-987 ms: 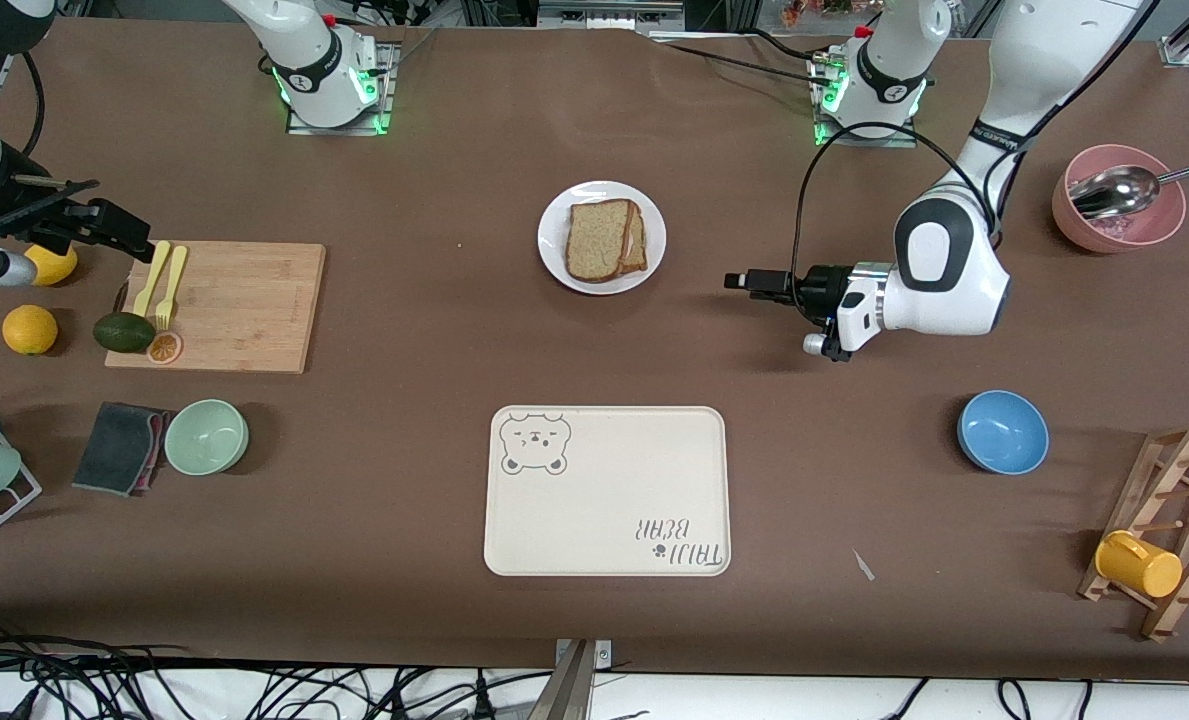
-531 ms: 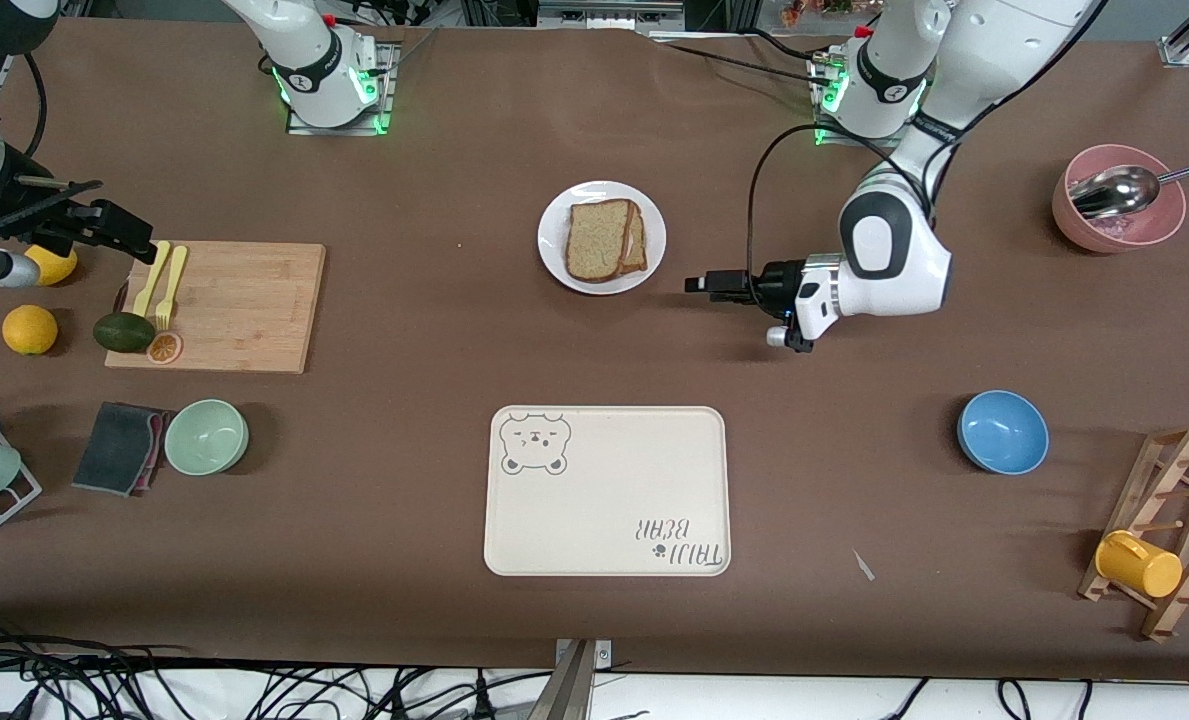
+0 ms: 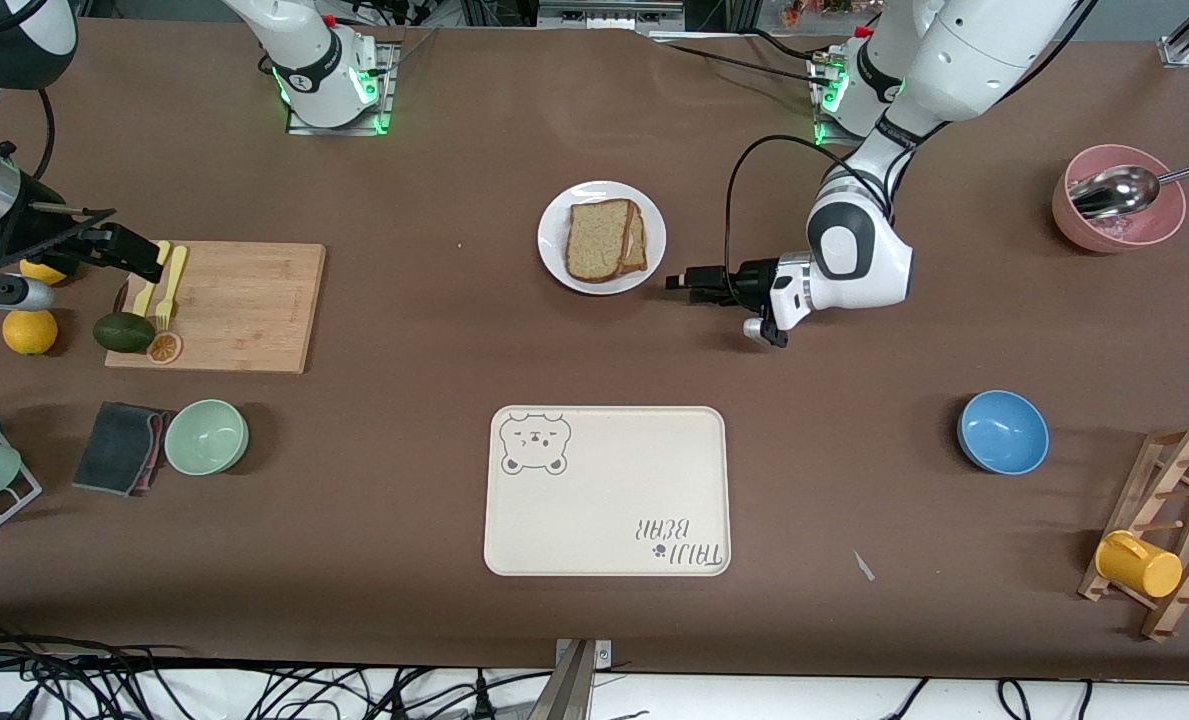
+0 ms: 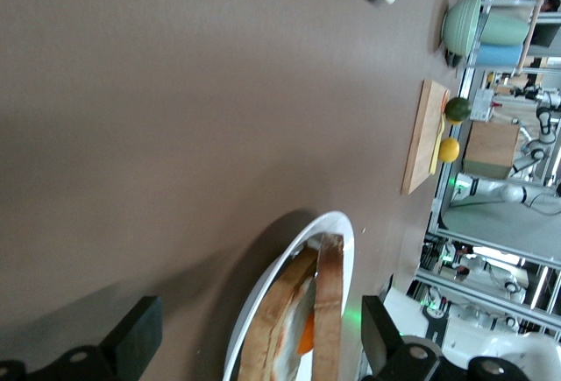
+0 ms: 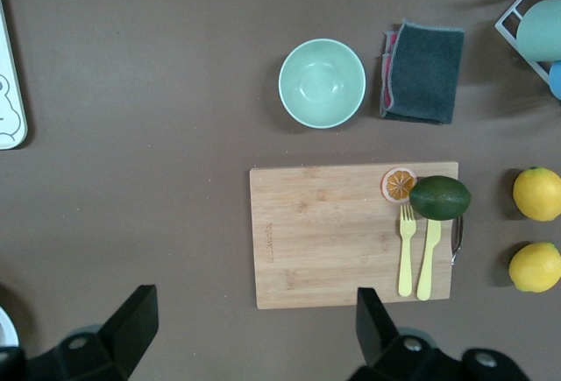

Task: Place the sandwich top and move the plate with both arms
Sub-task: 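Reach the left gripper to the white plate rim, then grasp the white plate rim with the left gripper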

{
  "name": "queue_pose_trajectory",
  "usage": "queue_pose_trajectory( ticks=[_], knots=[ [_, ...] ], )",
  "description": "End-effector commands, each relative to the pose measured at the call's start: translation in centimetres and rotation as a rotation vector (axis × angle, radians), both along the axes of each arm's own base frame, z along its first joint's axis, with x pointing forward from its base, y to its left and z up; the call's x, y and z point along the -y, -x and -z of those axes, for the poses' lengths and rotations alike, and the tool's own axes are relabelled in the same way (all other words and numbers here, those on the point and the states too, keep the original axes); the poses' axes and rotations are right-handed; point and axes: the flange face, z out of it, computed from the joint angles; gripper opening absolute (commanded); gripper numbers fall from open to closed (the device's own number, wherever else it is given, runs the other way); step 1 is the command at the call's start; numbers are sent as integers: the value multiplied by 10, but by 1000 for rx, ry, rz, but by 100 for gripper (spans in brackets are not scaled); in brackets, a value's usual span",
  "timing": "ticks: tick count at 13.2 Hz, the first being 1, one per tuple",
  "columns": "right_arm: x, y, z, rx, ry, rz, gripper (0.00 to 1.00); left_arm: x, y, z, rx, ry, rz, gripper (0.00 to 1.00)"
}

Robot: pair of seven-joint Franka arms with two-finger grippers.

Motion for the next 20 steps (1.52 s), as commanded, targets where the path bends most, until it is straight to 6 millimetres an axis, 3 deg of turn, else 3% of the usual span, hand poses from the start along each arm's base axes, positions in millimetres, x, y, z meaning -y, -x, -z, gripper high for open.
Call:
queue_pose_trajectory(
  ticks=[1, 5, 7, 13, 17, 20],
  knots=[
    [-3, 0, -10, 22, 2, 2, 100, 1, 29, -9, 59, 26, -3, 100],
    [-13, -9, 2, 38, 0, 28, 100, 18, 53, -32, 58, 52, -14, 100],
    [-10, -10, -4, 55, 1, 43, 100, 12, 49, -33, 63, 57, -30, 100],
    [-7, -3, -22, 42, 1, 23, 100, 11, 60, -10, 45, 54, -13, 99],
    [1, 7, -25, -22, -15, -40, 100, 11, 74, 1, 9, 47, -5, 98],
    [-1, 11, -30, -17, -32, -53, 100, 10, 74, 16, 10, 12, -14, 98]
  ],
)
